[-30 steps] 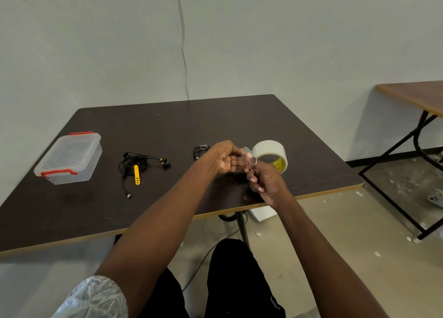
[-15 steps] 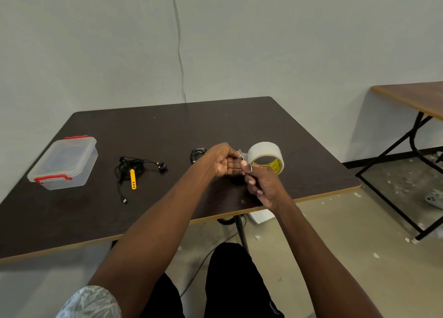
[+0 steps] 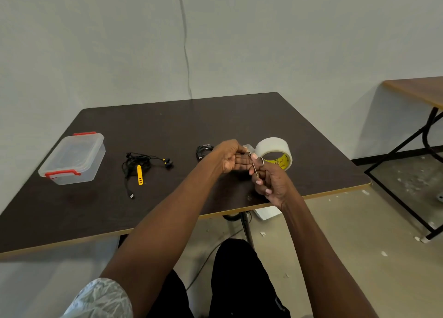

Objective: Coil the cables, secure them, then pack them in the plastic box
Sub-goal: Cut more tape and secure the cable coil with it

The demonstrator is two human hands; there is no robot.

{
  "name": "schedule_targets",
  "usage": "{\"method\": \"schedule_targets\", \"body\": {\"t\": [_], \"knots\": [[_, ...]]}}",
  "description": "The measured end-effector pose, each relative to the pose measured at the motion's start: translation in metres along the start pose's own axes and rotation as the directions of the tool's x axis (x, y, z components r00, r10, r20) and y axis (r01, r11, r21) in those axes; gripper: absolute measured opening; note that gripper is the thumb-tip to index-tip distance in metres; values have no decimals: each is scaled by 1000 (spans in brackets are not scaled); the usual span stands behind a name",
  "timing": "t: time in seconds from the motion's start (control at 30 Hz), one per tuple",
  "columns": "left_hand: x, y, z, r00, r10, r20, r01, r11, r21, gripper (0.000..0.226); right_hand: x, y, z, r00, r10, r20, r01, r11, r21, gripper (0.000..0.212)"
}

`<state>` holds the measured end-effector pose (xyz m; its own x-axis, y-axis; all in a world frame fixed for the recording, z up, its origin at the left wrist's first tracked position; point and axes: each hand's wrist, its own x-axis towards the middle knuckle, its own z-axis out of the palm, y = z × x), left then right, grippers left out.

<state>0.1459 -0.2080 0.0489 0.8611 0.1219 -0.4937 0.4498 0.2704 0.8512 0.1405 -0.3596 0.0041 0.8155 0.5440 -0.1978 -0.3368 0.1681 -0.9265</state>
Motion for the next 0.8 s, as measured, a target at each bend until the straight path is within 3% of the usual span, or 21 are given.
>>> {"method": "schedule_targets", "body": {"t": [0.3, 0.57, 0.8], "knots": [[-1, 0, -5, 997, -32, 70, 32, 999, 1, 18, -1, 2, 2, 997, -7, -80, 7, 1000, 0, 40], [2, -3, -3, 998, -23, 65, 26, 998, -51, 19, -5, 8, 0, 987, -112, -112, 115, 993, 21, 38], [2, -5, -1, 994, 58, 88, -51, 996, -73, 12, -5, 1, 5, 989, -94, -117, 99, 994, 36, 32]]}}
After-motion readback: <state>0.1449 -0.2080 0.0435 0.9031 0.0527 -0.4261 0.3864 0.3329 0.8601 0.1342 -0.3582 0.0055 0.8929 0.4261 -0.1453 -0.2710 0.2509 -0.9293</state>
